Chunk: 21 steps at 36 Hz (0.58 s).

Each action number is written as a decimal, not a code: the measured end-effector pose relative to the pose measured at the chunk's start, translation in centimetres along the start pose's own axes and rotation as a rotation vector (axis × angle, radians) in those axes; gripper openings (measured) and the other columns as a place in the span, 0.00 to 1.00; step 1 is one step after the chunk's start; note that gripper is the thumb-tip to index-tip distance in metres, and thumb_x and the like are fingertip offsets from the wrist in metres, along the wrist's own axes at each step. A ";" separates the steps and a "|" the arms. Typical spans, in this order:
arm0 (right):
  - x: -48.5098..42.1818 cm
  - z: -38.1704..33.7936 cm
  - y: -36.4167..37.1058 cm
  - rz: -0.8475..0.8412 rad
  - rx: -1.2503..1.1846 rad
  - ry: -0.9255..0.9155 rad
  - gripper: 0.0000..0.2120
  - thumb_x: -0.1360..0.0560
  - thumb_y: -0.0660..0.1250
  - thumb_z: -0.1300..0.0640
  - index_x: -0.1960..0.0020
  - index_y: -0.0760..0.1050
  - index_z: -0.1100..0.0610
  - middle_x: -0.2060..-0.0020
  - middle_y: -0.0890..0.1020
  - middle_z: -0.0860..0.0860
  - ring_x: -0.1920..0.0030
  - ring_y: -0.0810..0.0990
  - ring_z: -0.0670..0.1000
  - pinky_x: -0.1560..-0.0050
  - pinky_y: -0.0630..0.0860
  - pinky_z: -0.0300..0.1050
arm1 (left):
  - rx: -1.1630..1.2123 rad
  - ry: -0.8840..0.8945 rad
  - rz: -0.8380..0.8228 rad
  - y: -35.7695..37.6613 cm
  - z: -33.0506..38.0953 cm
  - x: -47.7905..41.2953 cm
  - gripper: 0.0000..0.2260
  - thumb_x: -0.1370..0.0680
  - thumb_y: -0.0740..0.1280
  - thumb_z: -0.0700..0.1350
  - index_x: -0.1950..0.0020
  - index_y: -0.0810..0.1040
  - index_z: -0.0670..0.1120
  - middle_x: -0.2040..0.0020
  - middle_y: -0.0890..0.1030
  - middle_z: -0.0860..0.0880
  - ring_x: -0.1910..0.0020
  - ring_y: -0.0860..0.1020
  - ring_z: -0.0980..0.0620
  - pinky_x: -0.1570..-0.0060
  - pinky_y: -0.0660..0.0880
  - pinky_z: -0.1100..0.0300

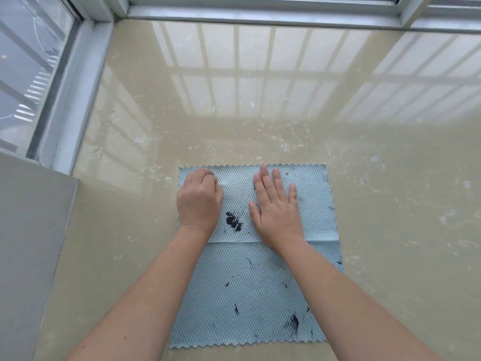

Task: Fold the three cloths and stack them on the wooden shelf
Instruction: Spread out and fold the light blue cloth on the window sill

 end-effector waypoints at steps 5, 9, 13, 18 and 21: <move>0.0 0.1 0.0 0.003 0.004 0.000 0.31 0.30 0.26 0.42 0.29 0.28 0.51 0.30 0.28 0.47 0.28 0.28 0.50 0.33 0.27 0.52 | 0.146 -0.141 -0.058 -0.4 -0.9 -0.1 0.03 0.29 0.66 0.36 0.60 0.79 0.37 0.60 0.80 0.43 0.60 0.78 0.44 0.59 0.73 0.58; -0.1 -0.1 -0.1 0.001 -0.013 0.008 0.31 0.29 0.27 0.42 0.28 0.29 0.50 0.29 0.29 0.46 0.29 0.28 0.49 0.33 0.28 0.52 | 0.343 -0.310 -0.070 -1.6 -1.0 0.2 0.02 0.27 0.67 0.35 0.57 0.78 0.41 0.58 0.78 0.48 0.57 0.74 0.52 0.55 0.67 0.70; 0.0 -0.7 -1.4 0.008 -0.094 0.055 0.28 0.20 0.44 0.48 0.24 0.38 0.54 0.25 0.38 0.48 0.26 0.34 0.50 0.31 0.31 0.54 | 0.702 -0.710 -0.076 -1.9 -1.8 1.5 0.08 0.24 0.65 0.38 0.61 0.76 0.49 0.62 0.77 0.53 0.63 0.73 0.60 0.61 0.70 0.72; 0.2 -2.8 -4.8 0.199 -0.386 0.070 0.20 0.21 0.57 0.55 0.31 0.66 0.59 0.30 0.66 0.53 0.27 0.59 0.53 0.27 0.45 0.55 | 1.011 -0.874 -0.070 -2.6 -1.2 2.8 0.07 0.24 0.65 0.37 0.60 0.77 0.48 0.62 0.79 0.52 0.63 0.76 0.59 0.68 0.70 0.74; 0.5 -4.9 -6.5 0.222 -0.705 0.036 0.11 0.23 0.62 0.59 0.43 0.76 0.59 0.45 0.77 0.51 0.42 0.74 0.49 0.38 0.66 0.38 | 1.109 -0.936 -0.098 -3.1 -0.6 3.7 0.06 0.24 0.65 0.37 0.59 0.77 0.47 0.64 0.80 0.55 0.65 0.76 0.62 0.67 0.69 0.70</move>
Point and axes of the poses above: each hand's wrist, its own x-axis away from the middle knuckle, its own y-axis out of the palm, z = x × y, the point moved 7 cm from there along -x, towards the middle knuckle
